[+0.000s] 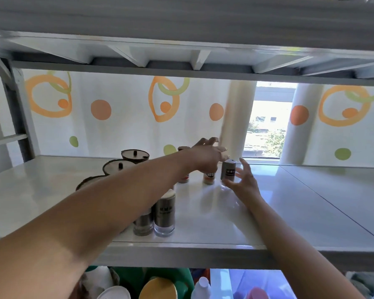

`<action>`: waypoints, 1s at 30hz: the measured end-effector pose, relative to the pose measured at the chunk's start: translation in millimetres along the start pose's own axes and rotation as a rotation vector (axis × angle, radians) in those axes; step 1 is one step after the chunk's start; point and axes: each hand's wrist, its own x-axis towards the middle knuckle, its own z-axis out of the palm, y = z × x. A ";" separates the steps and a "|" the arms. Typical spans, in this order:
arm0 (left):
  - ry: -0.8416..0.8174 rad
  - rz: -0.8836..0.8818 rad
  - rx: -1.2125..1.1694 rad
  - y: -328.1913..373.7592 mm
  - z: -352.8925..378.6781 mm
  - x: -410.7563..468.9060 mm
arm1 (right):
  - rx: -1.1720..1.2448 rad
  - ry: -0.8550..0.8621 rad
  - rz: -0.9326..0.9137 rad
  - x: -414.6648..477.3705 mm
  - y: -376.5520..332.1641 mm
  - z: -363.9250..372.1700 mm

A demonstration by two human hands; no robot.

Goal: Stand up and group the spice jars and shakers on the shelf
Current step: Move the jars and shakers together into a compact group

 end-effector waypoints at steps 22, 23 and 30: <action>-0.055 -0.025 -0.194 -7.2 -13.3 -38.4 | -0.018 -0.095 -0.053 -20.0 -16.6 5.0; -0.060 -0.036 -0.202 -9.4 -14.4 -43.6 | -0.028 -0.099 -0.064 -22.2 -18.6 7.3; -0.059 -0.111 -0.284 -37.5 -2.8 -57.7 | -0.066 -0.113 -0.122 -32.7 -35.1 37.3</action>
